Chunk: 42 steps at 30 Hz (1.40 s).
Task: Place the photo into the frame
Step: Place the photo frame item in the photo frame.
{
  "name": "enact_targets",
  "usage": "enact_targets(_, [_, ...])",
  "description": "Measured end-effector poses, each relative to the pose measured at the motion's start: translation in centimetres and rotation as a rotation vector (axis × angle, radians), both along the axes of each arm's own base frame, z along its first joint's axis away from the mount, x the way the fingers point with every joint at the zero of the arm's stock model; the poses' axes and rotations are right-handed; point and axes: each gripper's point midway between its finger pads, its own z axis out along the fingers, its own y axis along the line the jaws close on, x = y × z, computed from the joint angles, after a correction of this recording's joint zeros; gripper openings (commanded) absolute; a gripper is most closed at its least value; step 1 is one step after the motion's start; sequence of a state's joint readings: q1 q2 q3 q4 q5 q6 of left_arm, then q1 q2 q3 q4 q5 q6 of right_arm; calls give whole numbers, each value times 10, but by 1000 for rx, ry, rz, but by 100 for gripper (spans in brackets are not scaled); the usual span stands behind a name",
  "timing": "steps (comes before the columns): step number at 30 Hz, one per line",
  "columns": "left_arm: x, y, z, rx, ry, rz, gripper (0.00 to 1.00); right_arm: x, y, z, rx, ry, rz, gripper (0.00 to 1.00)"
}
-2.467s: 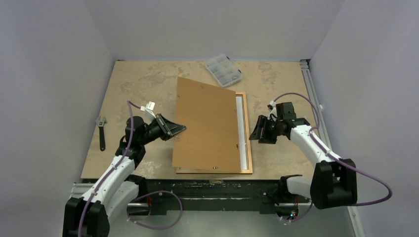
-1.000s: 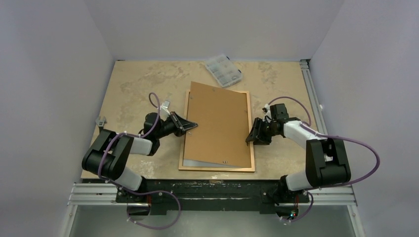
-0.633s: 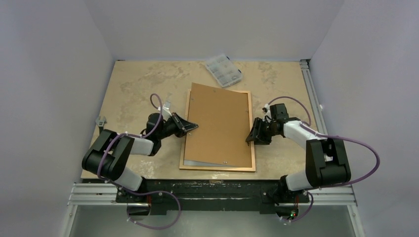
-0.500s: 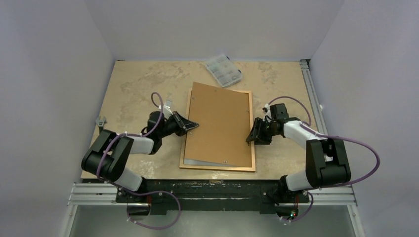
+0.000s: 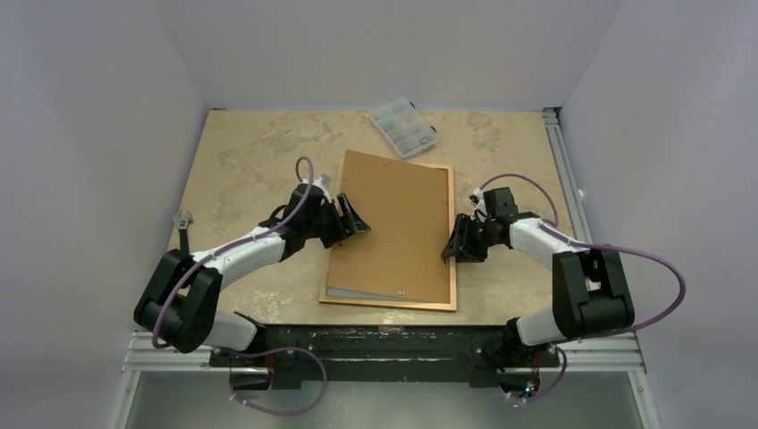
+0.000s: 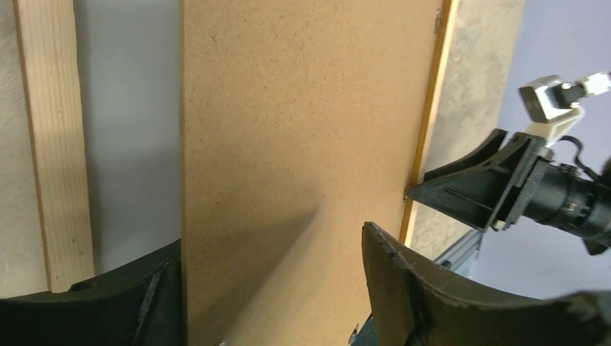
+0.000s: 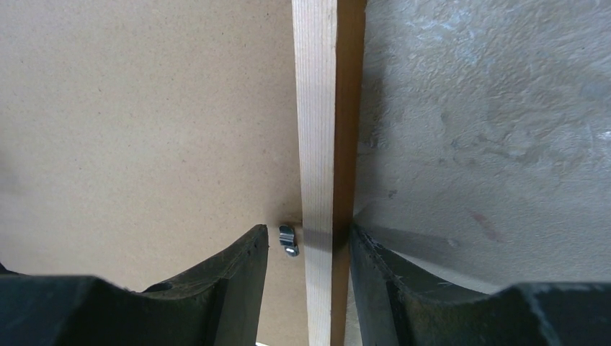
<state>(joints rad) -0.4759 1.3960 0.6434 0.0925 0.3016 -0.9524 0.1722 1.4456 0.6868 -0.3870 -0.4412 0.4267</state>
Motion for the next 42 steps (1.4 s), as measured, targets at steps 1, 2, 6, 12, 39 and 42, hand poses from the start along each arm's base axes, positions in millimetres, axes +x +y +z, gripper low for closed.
enact_targets(1, [-1, 1, 0, 32, 8, 0, 71, 0, 0, 0, 1, 0, 1, 44])
enact_targets(2, [-2, 1, -1, 67, 17, -2, 73, 0, 1, 0, 1, 1, 3, 44])
enact_targets(6, [-9, 5, -2, 203, 51, -5, 78, 0, 1, 0, 0, 1, 6, 45])
enact_targets(12, [-15, 13, -5, 396, 81, -2, 81, 0, 1, 0, -1, 0, 6, 45])
enact_targets(39, [-18, 19, 4, 850, 85, -21, 82, 0, 2, 1, -2, -1, 8, 55])
enact_targets(42, [-19, 19, 4, 885, 92, -21, 82, 0, 4, 3, 6, -9, 16, 61])
